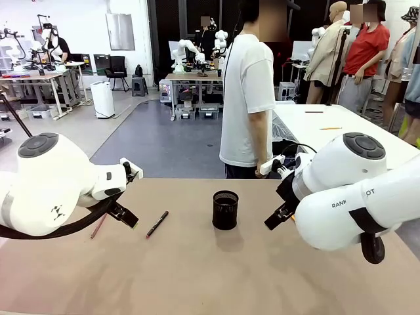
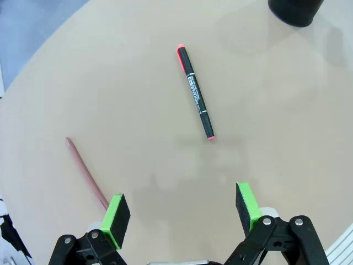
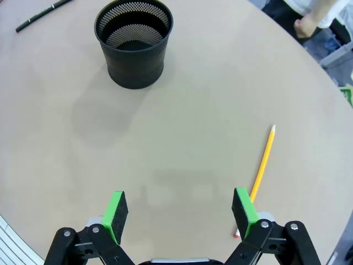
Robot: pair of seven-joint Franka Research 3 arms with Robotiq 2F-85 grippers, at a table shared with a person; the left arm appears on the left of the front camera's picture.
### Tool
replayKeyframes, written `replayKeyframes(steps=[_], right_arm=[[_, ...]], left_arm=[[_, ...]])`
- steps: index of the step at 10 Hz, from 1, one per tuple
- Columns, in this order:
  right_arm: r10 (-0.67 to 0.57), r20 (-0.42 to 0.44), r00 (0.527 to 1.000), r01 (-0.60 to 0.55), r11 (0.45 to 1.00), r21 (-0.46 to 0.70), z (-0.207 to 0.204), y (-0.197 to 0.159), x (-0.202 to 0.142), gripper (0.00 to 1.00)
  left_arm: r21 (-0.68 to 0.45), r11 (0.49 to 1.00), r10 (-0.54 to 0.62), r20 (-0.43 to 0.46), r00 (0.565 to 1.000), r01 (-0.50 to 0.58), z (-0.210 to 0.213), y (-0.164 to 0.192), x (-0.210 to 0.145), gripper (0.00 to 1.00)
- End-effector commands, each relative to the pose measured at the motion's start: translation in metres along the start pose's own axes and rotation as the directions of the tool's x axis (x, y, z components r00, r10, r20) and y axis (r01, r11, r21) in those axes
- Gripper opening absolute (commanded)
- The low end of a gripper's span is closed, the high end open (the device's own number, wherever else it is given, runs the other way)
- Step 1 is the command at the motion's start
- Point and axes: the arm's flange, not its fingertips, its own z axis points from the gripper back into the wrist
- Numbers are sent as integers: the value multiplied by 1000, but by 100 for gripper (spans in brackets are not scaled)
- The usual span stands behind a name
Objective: Place the pens into the pen holder.
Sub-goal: Pick up a writing instrument from the table and place it into the Pen holder.
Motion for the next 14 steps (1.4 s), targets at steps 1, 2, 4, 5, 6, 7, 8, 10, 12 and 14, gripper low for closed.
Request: replayKeyframes(steps=[1, 2, 4, 5, 6, 7, 8, 10, 12, 14], right_arm=[[0, 2, 1000, 0, 1000, 0, 1, 0, 0, 100], [0, 2, 1000, 0, 1000, 0, 1, 0, 0, 100], [0, 2, 1000, 0, 1000, 0, 1, 0, 0, 100], [0, 2, 1000, 0, 1000, 0, 1, 0, 0, 100], [0, 2, 1000, 0, 1000, 0, 1, 0, 0, 100], [0, 2, 1000, 0, 1000, 0, 1, 0, 0, 100], [0, 2, 1000, 0, 1000, 0, 1, 0, 0, 100], [0, 0, 1000, 0, 1000, 0, 0, 0, 0, 100], [-1, 7, 1000, 0, 991, 133, 4, 4, 0, 100], [-10, 22, 1000, 5, 974, 228, 10, 7, 5, 100]], left_arm=[[0, 1000, 0, 0, 1000, 0, 0, 0, 0, 100], [0, 1000, 0, 0, 1000, 0, 0, 0, 0, 100], [0, 1000, 0, 0, 1000, 0, 0, 0, 0, 100], [0, 1000, 0, 0, 1000, 0, 0, 0, 0, 100], [0, 1000, 0, 0, 1000, 0, 0, 0, 0, 100], [0, 1000, 0, 0, 1000, 0, 0, 0, 0, 100], [0, 1000, 0, 0, 1000, 0, 0, 0, 0, 100], [-24, 1000, 16, -47, 999, -17, 5, -2, 9, 100], [-115, 993, -23, -74, 997, 14, 17, 2, 11, 100], [-208, 977, -59, -98, 993, 38, 30, 4, 21, 100]])
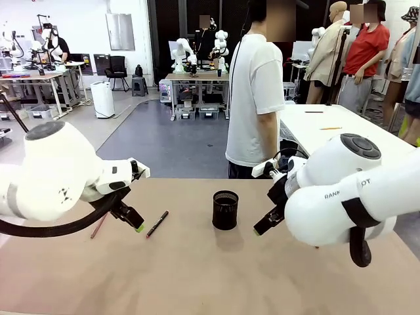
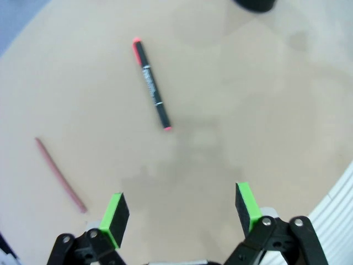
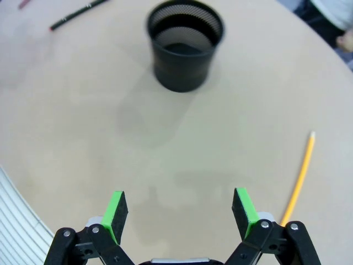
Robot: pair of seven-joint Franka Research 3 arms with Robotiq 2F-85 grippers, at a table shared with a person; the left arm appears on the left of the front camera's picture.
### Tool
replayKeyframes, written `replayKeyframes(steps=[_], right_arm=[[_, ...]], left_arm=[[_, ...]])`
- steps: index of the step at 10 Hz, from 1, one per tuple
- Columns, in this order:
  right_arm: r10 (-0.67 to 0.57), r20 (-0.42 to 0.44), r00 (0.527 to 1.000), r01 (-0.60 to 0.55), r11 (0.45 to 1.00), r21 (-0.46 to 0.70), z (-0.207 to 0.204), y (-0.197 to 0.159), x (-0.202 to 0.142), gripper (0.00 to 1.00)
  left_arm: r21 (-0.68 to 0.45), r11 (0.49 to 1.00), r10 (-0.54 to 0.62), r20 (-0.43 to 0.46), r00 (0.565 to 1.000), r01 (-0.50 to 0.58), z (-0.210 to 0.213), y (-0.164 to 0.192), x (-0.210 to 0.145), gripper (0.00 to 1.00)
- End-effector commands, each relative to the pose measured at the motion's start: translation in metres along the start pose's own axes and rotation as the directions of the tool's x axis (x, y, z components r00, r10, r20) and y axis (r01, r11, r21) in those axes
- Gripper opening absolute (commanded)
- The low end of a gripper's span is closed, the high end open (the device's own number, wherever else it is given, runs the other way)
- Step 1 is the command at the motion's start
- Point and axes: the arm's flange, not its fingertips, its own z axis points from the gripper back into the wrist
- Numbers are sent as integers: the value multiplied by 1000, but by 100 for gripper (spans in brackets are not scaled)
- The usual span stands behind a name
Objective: Place the pens into the pen holder.
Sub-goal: Pick up a writing instrument from the table and place it into the Pen holder.
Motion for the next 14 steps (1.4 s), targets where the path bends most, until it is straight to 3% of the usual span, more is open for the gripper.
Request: replayKeyframes(steps=[1, 3, 6, 10, 14], right_arm=[[19, 19, 1000, -21, 994, 110, 15, -23, 4, 100], [45, 50, 998, -52, 987, 152, 42, -23, 19, 100], [100, 33, 994, -105, 972, 210, 91, -46, 56, 100], [163, 79, 983, -180, 941, 288, 150, -95, 73, 100], [194, 178, 965, -241, 922, 304, 169, -133, 65, 100]], left_arm=[[-113, 993, -41, -11, 999, 39, 24, 18, 4, 100], [-209, 966, -138, 90, 986, 155, 52, 29, 5, 100], [-240, 924, -251, 207, 946, 297, 91, 53, 4, 100], [-179, 918, -310, 235, 922, 354, 135, 105, 8, 100], [-147, 907, -332, 328, 884, 395, 169, 135, 12, 100]])
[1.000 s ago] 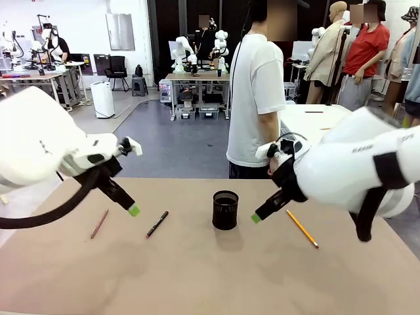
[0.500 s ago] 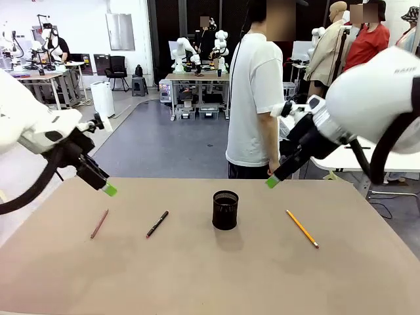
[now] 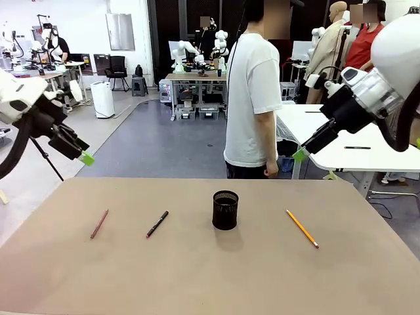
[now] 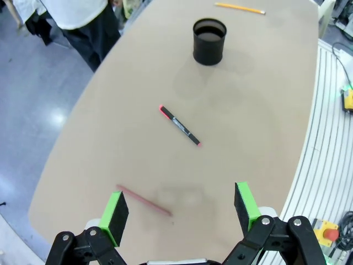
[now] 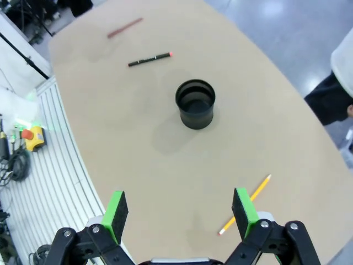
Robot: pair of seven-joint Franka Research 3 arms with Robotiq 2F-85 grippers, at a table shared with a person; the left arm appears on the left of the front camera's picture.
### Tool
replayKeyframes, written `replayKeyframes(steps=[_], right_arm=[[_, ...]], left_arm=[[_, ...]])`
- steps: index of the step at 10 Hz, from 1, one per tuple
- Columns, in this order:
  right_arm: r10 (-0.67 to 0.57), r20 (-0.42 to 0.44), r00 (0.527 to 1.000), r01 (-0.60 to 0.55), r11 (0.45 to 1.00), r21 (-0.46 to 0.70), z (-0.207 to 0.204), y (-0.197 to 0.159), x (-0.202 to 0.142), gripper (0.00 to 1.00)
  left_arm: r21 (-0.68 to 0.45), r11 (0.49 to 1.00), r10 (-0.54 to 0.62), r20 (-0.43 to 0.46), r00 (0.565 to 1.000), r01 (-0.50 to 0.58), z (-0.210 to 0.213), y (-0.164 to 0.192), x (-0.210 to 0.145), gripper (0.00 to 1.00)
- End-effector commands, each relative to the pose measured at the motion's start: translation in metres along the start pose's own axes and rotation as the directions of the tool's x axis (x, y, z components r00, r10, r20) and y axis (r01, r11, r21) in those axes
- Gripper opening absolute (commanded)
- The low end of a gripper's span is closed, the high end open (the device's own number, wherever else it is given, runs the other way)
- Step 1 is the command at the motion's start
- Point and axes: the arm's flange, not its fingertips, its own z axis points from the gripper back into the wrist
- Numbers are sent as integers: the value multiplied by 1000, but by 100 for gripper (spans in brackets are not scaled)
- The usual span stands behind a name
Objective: Place the pens into the pen holder.
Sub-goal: Pick up a writing instrument from the table and place it into the Pen holder.
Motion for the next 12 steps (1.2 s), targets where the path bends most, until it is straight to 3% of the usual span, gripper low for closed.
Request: replayKeyframes(steps=[1, 6, 12], right_arm=[[62, 57, 996, -64, 997, 40, 2, -13, -5, 100], [40, 126, 991, -42, 999, 17, 36, -24, -8, 100], [14, 94, 995, -14, 1000, 4, 58, -38, -13, 100]], left_arm=[[-12, 1000, 0, 55, 998, 0, 7, 16, -1, 100], [-8, 1000, 16, 25, 1000, -16, 32, 39, 7, 100], [17, 997, 70, -10, 997, -70, 57, 41, -12, 100]])
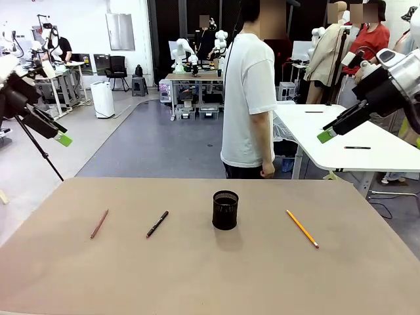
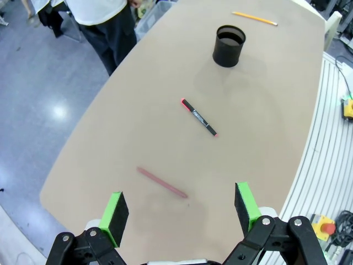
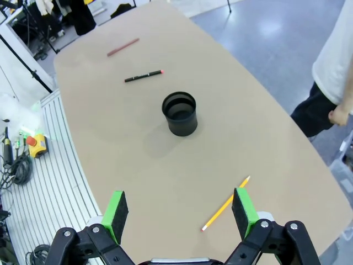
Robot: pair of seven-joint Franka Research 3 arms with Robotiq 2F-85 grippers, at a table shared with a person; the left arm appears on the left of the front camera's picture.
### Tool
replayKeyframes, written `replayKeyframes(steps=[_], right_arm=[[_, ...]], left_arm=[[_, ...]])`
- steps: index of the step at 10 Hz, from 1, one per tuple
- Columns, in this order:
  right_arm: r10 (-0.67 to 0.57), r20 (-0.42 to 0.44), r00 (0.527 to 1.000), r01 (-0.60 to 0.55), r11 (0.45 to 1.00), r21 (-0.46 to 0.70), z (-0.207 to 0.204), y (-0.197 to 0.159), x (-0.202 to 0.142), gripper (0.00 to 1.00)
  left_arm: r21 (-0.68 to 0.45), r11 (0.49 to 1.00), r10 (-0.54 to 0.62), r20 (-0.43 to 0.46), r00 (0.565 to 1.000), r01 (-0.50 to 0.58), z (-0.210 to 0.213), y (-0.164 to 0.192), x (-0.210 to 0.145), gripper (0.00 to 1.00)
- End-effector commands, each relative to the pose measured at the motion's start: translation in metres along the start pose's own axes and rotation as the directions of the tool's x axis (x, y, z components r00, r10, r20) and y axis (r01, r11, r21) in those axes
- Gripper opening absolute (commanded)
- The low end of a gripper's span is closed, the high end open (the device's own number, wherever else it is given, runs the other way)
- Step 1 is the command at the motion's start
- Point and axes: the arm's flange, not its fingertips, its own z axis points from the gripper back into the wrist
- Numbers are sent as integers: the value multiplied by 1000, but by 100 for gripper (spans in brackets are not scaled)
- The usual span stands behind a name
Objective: Place the pens into the pen holder.
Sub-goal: Pick up a writing instrument from the table and place it into the Pen holder.
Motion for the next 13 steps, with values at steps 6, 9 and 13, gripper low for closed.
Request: replayKeyframes(steps=[6, 9, 13], right_arm=[[-4, -2, 1000, 4, 1000, -2, 0, -2, -1, 100], [-4, -2, 1000, 4, 1000, -2, 0, -2, -1, 100], [-4, -2, 1000, 4, 1000, -2, 0, -2, -1, 100]], left_arm=[[4, 1000, 1, 0, 1000, -1, 2, 0, -1, 100], [4, 1000, 1, 0, 1000, -1, 2, 0, -1, 100], [4, 1000, 1, 0, 1000, -1, 2, 0, -1, 100]])
